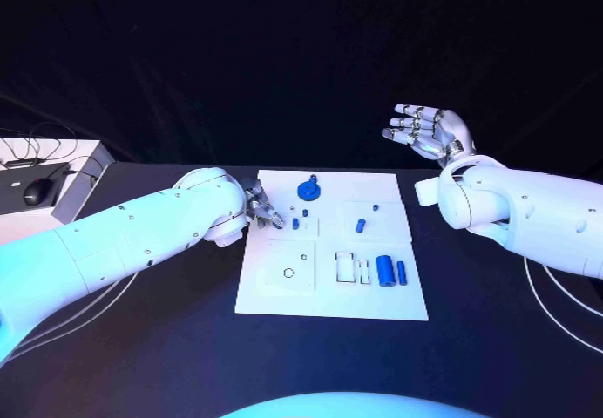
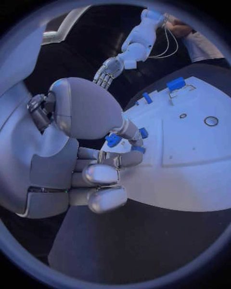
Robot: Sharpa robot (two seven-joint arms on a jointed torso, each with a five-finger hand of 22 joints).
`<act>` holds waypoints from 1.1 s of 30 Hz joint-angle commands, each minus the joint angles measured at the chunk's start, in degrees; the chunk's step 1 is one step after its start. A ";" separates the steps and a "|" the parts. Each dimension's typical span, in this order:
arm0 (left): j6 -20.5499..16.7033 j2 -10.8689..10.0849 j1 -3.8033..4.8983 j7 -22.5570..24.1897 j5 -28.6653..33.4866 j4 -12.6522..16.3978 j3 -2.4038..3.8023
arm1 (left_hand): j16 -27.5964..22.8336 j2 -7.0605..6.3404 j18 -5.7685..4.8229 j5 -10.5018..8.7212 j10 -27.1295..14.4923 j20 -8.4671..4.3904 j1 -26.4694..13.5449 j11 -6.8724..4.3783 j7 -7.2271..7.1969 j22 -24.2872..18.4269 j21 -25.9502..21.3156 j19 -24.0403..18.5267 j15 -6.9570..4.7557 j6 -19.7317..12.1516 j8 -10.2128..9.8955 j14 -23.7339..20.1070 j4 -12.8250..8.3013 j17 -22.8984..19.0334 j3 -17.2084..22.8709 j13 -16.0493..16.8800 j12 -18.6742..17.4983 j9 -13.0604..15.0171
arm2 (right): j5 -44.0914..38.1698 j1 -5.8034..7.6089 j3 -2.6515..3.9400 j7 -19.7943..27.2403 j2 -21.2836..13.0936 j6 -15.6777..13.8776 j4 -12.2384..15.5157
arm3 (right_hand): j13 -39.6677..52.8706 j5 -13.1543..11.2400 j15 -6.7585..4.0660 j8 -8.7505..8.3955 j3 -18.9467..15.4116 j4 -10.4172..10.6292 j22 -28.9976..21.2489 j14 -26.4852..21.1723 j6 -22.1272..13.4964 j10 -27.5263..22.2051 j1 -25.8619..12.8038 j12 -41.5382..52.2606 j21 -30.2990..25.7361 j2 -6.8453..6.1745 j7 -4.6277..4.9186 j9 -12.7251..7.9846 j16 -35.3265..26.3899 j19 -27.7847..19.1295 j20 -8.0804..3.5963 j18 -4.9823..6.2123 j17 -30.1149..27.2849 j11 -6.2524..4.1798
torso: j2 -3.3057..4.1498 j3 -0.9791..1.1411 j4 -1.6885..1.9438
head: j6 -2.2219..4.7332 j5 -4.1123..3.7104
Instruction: Assemble the parts on the task board
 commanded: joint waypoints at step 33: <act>1.01 1.24 -0.16 -0.39 0.02 -1.26 -0.10 | 0.77 7.30 -0.86 -1.90 0.38 0.13 4.03 -0.47 -2.26 0.28 0.17 0.43 -0.14 1.73 2.35 0.43 1.16 0.50 -13.95 0.61 0.09 -0.25 | -0.23 -0.10 0.01 0.39 -0.05 1.22 0.04 | -0.04 0.42 -0.06 -0.35 0.10 -0.25 -0.08 -0.66 0.34 0.06 -0.59 -0.17 -0.24 0.30 3.66 -0.07 -0.36 -0.78 0.04 -0.58 -0.07 0.13 | 0.02 0.02 -0.01 | 0.13 -0.15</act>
